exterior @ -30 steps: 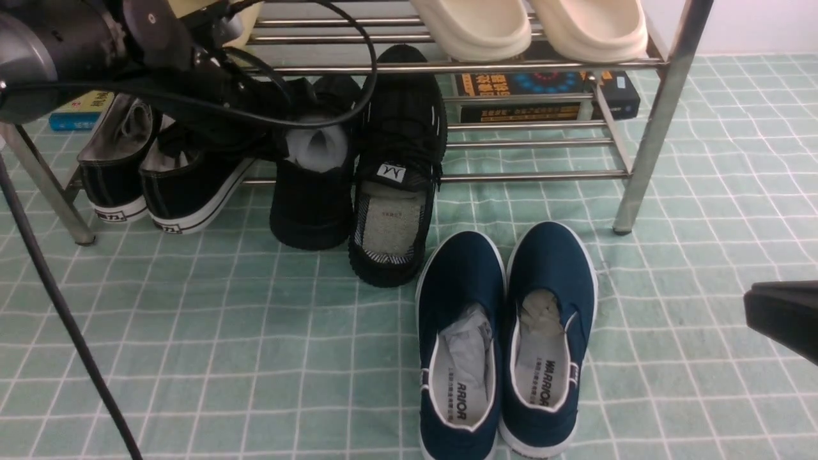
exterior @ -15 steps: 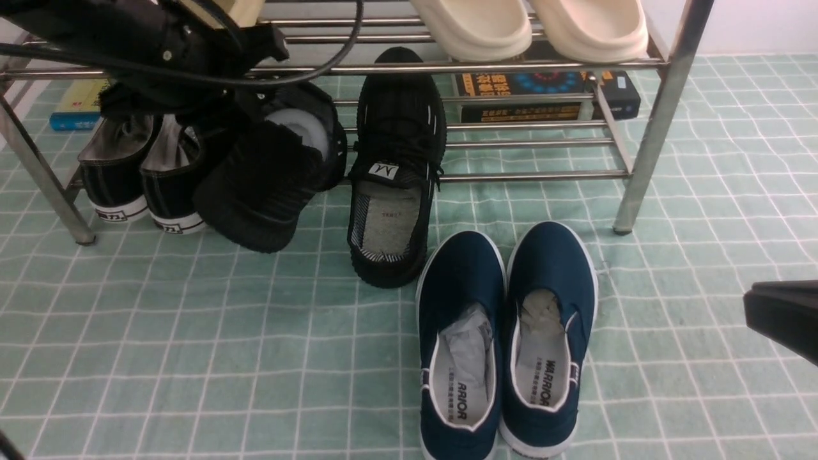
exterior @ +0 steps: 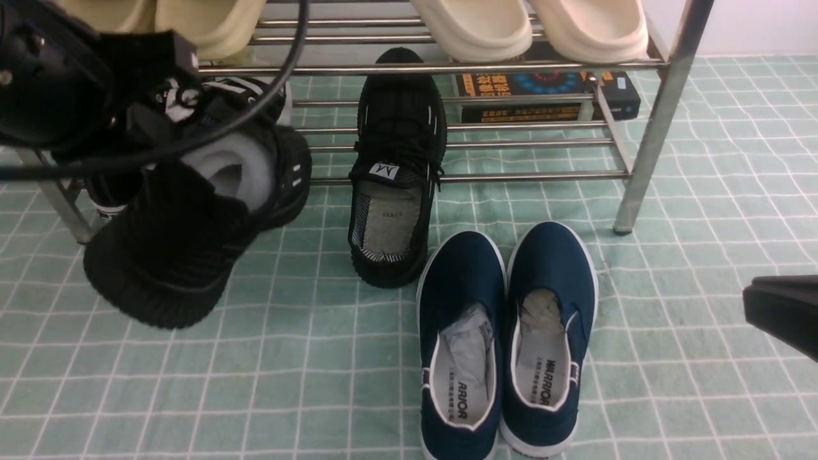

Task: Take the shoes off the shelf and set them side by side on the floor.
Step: 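Set the held shoe down on the floor in front of the rack with the left gripper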

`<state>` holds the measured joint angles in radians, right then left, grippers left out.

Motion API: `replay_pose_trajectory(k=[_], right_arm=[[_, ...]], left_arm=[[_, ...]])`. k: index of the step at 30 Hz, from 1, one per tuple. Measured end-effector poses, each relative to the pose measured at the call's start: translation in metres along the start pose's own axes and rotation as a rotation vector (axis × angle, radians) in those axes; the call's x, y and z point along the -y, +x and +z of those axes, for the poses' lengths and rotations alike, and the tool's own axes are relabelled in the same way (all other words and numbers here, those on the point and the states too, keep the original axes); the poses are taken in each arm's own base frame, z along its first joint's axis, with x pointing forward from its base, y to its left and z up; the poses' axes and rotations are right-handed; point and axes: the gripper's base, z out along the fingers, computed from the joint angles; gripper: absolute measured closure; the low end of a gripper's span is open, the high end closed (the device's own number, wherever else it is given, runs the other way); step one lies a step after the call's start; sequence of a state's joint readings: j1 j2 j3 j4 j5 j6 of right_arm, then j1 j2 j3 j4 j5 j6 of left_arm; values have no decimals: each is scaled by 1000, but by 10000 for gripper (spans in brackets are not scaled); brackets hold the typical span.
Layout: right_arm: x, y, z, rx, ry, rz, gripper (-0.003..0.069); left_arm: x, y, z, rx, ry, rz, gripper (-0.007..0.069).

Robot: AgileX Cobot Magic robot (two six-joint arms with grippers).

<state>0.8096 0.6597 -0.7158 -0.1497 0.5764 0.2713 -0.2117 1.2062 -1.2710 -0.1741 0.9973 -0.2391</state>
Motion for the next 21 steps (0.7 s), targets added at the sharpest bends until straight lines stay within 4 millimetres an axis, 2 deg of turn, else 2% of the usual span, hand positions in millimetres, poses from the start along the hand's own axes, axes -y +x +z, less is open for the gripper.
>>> replay_pose_trajectory(k=[5, 7, 14, 15, 21], right_arm=[[0, -1, 0, 11, -1, -2, 603], [0, -1, 0, 11, -1, -2, 603], [0, -1, 0, 11, 0, -4, 601], [0, -1, 0, 11, 0, -4, 601], [0, -1, 0, 11, 1, 1, 599]], left_arm=[[-14, 34, 23, -2, 11, -72, 607], [-17, 40, 27, 4, 14, -88, 607], [-40, 80, 61, 71, -1, -184, 607], [-40, 80, 62, 70, -1, -184, 607], [-59, 116, 82, 93, -22, -250, 607]])
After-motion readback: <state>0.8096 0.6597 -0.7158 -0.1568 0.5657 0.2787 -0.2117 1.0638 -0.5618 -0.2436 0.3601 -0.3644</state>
